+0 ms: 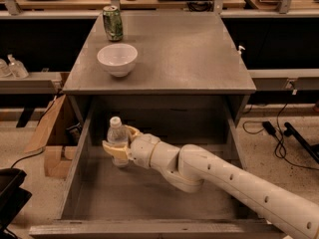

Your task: Place blue plastic bottle into top drawer

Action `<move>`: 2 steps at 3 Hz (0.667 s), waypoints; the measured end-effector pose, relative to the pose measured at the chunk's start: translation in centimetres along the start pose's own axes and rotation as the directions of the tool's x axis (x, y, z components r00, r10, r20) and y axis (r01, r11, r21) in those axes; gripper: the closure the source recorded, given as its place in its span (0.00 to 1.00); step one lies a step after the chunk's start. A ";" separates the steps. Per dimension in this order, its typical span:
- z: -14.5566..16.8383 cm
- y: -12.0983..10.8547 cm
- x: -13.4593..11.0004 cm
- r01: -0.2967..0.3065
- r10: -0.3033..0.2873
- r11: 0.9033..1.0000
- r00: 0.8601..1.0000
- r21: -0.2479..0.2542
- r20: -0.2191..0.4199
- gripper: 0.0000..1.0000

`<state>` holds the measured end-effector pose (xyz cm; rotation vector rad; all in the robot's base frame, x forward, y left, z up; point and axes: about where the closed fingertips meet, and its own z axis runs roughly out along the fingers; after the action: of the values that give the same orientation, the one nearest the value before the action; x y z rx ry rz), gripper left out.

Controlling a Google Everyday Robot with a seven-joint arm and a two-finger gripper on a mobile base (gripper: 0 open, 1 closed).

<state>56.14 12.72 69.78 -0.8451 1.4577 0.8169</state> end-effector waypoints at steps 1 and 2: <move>0.1 0.1 -0.1 0.000 0.000 1.000 1.000 -0.003 0.001 0.35; 0.2 0.2 -0.1 0.001 -0.001 1.000 1.000 -0.005 0.001 0.12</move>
Offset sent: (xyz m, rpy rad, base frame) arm -0.0004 0.0012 0.0004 0.0004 -0.0005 0.0021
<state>56.06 13.00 69.89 -0.8487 1.4545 0.8208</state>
